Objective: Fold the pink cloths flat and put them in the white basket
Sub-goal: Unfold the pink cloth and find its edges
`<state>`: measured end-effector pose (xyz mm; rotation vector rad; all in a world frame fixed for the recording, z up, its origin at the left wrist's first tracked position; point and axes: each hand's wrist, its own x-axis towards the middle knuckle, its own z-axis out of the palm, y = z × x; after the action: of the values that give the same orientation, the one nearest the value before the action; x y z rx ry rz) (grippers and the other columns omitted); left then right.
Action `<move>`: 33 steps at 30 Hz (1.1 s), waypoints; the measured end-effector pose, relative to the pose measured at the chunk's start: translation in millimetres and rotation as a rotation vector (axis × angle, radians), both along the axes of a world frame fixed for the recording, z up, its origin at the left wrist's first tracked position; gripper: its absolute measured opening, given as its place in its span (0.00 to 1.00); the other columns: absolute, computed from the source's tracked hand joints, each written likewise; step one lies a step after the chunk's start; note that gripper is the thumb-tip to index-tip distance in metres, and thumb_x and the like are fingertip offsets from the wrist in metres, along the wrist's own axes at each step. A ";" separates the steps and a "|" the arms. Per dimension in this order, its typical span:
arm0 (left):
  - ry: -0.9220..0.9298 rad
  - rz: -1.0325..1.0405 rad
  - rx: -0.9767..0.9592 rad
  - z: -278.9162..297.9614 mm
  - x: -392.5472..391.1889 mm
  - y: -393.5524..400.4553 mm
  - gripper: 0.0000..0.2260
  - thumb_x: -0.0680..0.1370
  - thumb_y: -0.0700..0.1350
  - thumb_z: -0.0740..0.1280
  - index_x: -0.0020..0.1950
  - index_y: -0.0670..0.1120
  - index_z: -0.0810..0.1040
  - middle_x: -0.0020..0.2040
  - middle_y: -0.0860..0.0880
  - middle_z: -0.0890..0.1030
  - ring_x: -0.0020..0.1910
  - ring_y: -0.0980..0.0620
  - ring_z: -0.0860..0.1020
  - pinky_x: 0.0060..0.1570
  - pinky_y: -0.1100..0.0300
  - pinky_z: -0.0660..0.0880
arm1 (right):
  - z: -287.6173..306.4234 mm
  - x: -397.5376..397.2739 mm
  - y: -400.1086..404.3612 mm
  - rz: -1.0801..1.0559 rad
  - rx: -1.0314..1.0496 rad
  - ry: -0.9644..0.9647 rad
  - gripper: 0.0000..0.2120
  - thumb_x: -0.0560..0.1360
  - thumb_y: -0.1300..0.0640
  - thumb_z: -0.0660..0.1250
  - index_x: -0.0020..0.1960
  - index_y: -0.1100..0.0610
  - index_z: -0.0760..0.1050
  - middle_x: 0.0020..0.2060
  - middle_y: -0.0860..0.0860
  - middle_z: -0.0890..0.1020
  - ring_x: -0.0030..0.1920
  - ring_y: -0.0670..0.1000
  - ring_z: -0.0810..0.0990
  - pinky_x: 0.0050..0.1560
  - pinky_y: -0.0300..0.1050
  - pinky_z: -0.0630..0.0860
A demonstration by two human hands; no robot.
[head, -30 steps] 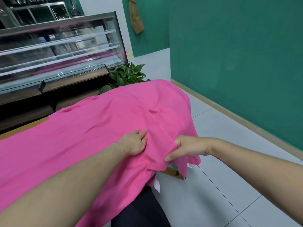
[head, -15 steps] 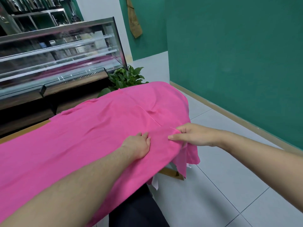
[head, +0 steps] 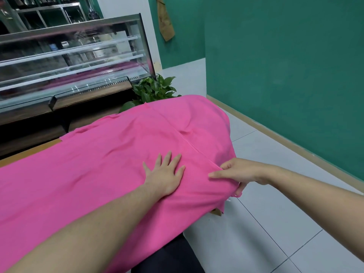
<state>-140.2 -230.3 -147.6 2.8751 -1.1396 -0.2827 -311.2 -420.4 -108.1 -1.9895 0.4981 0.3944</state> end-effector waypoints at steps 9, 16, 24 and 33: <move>-0.067 -0.168 -0.206 9.9 3.1 -37.4 0.22 0.84 0.53 0.51 0.79 0.60 0.53 0.81 0.54 0.52 0.77 0.46 0.58 0.70 0.30 0.57 | -5.2 -0.2 -9.6 -0.041 0.038 -0.052 0.16 0.78 0.43 0.66 0.43 0.55 0.77 0.38 0.57 0.83 0.44 0.69 0.84 0.51 0.65 0.80; -0.197 -0.242 -0.269 13.7 19.1 -60.9 0.11 0.82 0.52 0.60 0.62 0.55 0.76 0.71 0.52 0.67 0.68 0.48 0.68 0.65 0.41 0.66 | -13.6 -0.8 -11.8 -0.069 0.012 -0.043 0.20 0.78 0.39 0.64 0.40 0.54 0.74 0.35 0.57 0.80 0.37 0.61 0.82 0.51 0.63 0.81; -0.303 -0.206 -0.359 5.8 11.7 -78.6 0.09 0.83 0.49 0.59 0.55 0.49 0.77 0.53 0.47 0.74 0.50 0.44 0.75 0.42 0.53 0.68 | -24.3 -1.8 -18.2 -0.112 -0.026 -0.018 0.17 0.78 0.44 0.65 0.39 0.56 0.74 0.34 0.59 0.81 0.35 0.59 0.81 0.51 0.62 0.80; 0.032 -0.342 -0.434 2.6 13.8 -41.8 0.16 0.82 0.53 0.57 0.67 0.48 0.73 0.60 0.48 0.80 0.60 0.46 0.77 0.61 0.52 0.72 | -24.5 0.4 -23.3 -0.187 -0.104 0.072 0.16 0.76 0.49 0.70 0.39 0.55 0.66 0.34 0.58 0.78 0.36 0.57 0.79 0.40 0.48 0.81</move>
<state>-126.3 -272.1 -145.0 2.2941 -1.4722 -0.0745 -310.8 -443.6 -132.6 -2.0127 0.7576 0.3297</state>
